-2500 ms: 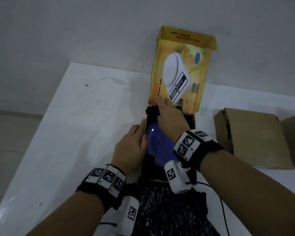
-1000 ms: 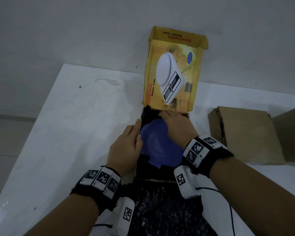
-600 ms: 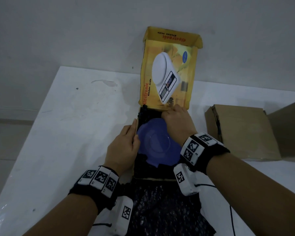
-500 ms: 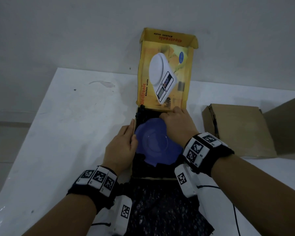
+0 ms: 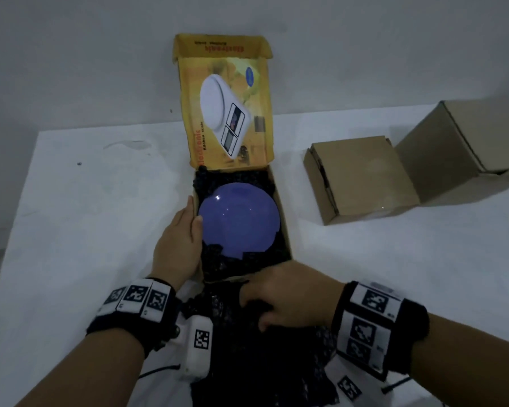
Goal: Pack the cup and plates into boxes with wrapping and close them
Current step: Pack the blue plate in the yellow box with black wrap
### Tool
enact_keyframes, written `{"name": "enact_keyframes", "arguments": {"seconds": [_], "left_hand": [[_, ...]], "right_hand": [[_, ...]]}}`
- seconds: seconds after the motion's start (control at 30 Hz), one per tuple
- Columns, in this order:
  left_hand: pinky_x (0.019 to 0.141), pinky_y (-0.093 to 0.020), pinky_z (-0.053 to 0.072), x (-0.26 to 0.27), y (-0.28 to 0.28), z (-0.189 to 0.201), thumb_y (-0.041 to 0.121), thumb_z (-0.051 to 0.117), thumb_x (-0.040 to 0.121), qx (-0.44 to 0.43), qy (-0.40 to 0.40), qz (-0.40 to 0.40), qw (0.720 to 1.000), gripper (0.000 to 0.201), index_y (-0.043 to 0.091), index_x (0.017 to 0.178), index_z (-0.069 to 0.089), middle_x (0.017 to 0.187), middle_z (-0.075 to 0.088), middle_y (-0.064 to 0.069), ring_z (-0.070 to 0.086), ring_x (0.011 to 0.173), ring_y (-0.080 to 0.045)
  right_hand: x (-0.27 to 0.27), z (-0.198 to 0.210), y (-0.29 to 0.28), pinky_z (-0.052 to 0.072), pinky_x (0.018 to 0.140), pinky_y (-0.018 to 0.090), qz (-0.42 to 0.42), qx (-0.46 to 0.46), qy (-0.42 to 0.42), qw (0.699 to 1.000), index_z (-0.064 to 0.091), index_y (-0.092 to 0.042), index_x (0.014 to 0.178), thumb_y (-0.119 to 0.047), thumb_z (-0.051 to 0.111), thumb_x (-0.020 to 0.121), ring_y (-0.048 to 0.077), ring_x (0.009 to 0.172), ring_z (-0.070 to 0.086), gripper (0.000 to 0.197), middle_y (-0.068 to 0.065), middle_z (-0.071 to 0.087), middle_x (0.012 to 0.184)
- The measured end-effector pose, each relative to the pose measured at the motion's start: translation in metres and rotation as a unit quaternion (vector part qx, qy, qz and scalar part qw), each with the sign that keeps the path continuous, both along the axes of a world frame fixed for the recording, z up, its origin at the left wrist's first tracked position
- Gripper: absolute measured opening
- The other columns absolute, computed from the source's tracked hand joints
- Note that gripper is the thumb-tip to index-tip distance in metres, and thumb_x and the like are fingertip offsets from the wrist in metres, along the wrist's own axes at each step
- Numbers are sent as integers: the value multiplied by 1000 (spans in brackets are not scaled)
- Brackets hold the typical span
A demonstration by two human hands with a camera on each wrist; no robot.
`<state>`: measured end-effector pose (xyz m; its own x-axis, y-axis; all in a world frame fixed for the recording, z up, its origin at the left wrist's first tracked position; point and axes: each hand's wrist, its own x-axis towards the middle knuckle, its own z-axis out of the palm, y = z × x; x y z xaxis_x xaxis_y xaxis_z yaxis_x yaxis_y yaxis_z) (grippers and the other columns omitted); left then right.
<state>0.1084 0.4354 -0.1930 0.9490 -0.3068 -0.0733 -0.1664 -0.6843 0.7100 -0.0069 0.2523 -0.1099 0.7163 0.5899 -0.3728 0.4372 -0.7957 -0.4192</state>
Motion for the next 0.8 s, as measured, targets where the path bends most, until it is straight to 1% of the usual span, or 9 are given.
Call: {"name": "enact_keyframes", "arguments": {"seconds": [0.1,0.17,0.23,0.33,0.47,0.53,0.63,0.7,0.8], "left_hand": [[101,-34,34,0,0,3,32,26,102,9,-3,-4,1000,51,21,151,18,150,35,-7,38,132,-26],[102,-35,34,0,0,3,33,26,102,13,-3,-5,1000,51,22,151,18,150,35,-7,38,133,-26],[101,-37,35,1,0,1,33,26,102,13,-6,-4,1000,50,23,151,18,148,37,-7,39,131,-27],[101,-37,35,2,0,1,31,27,102,6,-4,-5,1000,50,22,151,19,147,39,-9,40,131,-28],[103,-38,34,2,-1,1,29,29,102,10,-2,-2,1000,50,19,150,20,148,37,-10,39,132,-28],[102,-37,35,2,-1,3,29,29,102,10,-1,-3,1000,50,19,150,20,149,37,-10,38,132,-28],[100,-37,36,2,-1,4,28,30,102,-3,3,-7,1000,50,22,150,20,147,39,-9,41,130,-29],[99,-37,37,2,-1,3,27,31,102,-8,5,-5,1000,50,23,150,19,146,40,-9,42,129,-29],[99,-37,37,1,0,2,29,31,102,-8,4,-1,1000,50,24,150,20,146,41,-9,42,129,-29]], "right_hand": [[-21,-14,2,47,76,38,66,-50,-21,996,59,-13,114,-31,81,63,29,97,54,59,11,58,109],[-26,-18,0,49,68,35,46,-22,-52,997,63,-13,94,-28,83,58,28,87,56,44,10,59,99],[-26,-14,-3,48,65,35,5,26,-62,998,59,-14,81,-27,78,66,24,84,53,27,7,58,94],[-22,1,-10,43,65,32,-116,89,-50,988,56,-15,91,-17,62,82,21,80,52,11,5,58,89],[-3,14,-26,49,75,32,-315,207,-77,923,59,-17,106,-5,37,81,25,83,61,35,7,66,93],[9,11,-33,48,81,28,-408,257,-122,867,67,-11,100,-10,33,78,20,86,61,40,5,66,95],[25,8,-36,46,80,34,-521,310,-95,790,61,-10,107,-31,39,85,19,87,54,37,6,57,96],[31,9,-35,47,84,37,-544,303,-84,778,54,-11,114,-44,58,85,20,95,53,44,6,53,105],[39,4,-34,52,80,42,-535,204,-113,812,52,-10,101,-24,65,83,28,94,58,26,14,54,104]]}}
